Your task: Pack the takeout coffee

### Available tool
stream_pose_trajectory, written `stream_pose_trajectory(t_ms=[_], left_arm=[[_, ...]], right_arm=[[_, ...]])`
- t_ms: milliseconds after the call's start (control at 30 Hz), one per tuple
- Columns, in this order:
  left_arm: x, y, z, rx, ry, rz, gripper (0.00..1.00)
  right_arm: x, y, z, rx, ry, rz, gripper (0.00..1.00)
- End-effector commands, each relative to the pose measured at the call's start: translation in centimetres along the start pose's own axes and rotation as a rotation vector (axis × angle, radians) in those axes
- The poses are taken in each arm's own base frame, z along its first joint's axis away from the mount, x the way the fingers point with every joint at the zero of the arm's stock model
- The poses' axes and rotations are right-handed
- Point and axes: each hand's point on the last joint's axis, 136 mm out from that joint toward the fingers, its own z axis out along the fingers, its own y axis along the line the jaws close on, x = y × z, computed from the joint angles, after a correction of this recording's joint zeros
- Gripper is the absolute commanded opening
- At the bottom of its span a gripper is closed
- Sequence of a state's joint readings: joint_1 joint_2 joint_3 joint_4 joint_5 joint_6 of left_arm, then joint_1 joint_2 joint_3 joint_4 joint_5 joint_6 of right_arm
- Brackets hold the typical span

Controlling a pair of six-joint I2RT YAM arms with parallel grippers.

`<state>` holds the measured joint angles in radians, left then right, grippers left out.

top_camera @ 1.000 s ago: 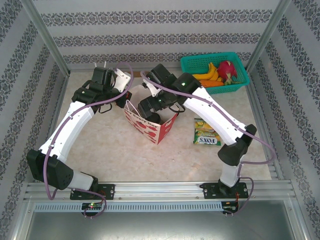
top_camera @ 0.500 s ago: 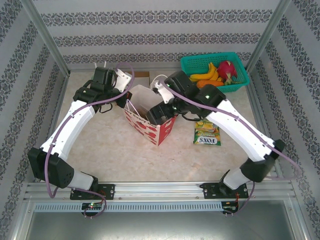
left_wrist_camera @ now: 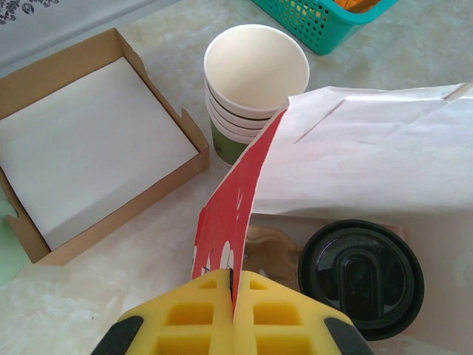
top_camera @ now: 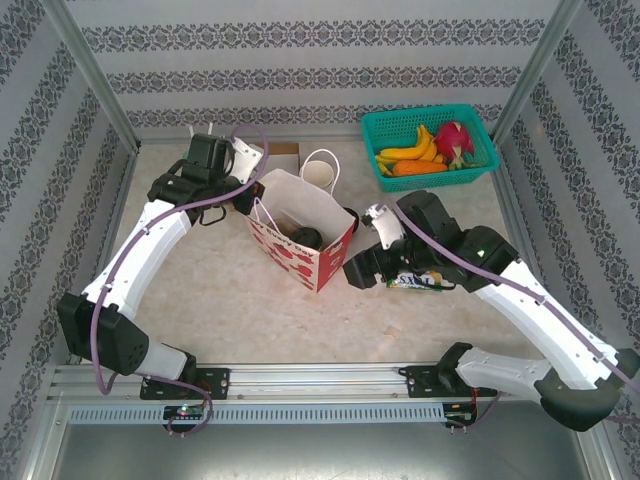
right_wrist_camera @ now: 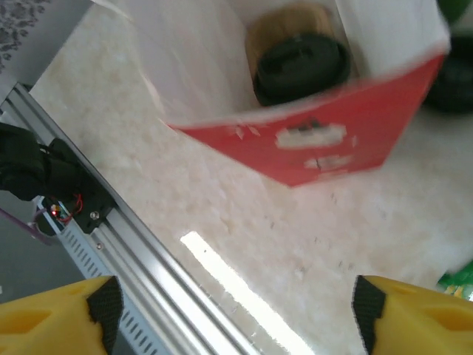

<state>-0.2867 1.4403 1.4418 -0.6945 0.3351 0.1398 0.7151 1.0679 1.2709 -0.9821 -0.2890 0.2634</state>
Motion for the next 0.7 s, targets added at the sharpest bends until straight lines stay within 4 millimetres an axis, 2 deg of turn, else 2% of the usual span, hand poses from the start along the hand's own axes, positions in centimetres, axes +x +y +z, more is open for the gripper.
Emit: stream_pose_trajectory(t_ms=[0, 33, 67, 200, 300, 500, 667], left_arm=[[-1.0, 0.3, 0.0, -0.022, -0.035, -0.023, 0.0], [-1.0, 0.5, 0.0, -0.032, -0.034, -0.033, 0.0], [-0.9, 0.8, 0.0, -0.041, -0.028, -0.043, 0.0], [-0.6, 1.4, -0.3, -0.085, -0.007, -0.105, 0.0], [-0.1, 1.6, -0.7, -0.102, 0.02, -0.17, 0.01], [1.9, 2.1, -1.0, -0.156, 0.084, -0.283, 0.04], [3.2, 2.1, -1.8, -0.177, 0.121, -0.33, 0.1]], right_arm=[[0.9, -0.7, 1.8, -0.04, 0.029, 0.096, 0.69], [0.7, -1.3, 2.4, -0.026, 0.023, 0.114, 0.6], [0.1, -2.1, 3.0, 0.006, 0.01, 0.134, 0.55], [-2.6, -4.6, 4.9, 0.06, -0.044, 0.234, 0.37], [-4.4, -5.4, 6.5, 0.038, -0.081, 0.302, 0.26], [-6.7, -6.0, 8.6, 0.008, -0.085, 0.33, 0.22], [-8.3, -7.9, 10.0, 0.063, -0.084, 0.359, 0.24]])
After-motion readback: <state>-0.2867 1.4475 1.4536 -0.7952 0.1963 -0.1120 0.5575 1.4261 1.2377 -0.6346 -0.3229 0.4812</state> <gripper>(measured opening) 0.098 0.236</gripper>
